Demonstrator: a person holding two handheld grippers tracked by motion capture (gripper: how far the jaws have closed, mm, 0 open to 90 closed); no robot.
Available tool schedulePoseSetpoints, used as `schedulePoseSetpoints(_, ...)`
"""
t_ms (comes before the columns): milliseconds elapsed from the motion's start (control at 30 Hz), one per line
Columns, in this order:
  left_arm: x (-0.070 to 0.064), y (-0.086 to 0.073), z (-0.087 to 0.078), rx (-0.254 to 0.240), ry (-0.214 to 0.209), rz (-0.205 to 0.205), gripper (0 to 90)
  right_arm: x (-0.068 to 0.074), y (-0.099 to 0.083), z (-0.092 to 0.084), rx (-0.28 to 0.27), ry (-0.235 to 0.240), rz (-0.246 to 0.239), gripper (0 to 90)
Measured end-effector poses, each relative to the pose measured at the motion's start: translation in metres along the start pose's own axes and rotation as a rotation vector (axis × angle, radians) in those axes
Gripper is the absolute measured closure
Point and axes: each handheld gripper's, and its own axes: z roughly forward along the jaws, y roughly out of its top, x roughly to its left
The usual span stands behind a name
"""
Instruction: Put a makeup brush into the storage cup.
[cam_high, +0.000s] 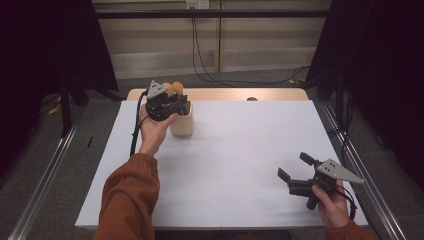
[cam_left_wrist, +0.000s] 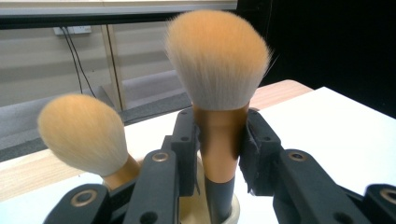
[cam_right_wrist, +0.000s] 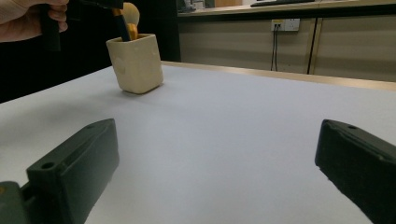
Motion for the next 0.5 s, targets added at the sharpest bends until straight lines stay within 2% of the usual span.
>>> schedulePoseSetpoints(367, -0.0021, -0.0071, 0.0045, 0.018, 0.003, 0.007, 69.6, -0.0001, -0.0004, 0.0004, 0.002, 0.002, -0.007, 0.0)
schedulePoseSetpoints(433, -0.0032, -0.009, 0.0068, 0.015, 0.003, -0.002, 69.6, -0.0004, -0.0004, 0.0002, 0.0, 0.002, -0.005, 0.0)
schedulePoseSetpoints(500, -0.0031, -0.0104, 0.0088, 0.024, 0.001, 0.009, 69.5, -0.0002, -0.0003, -0.0001, 0.001, 0.001, -0.001, 0.0)
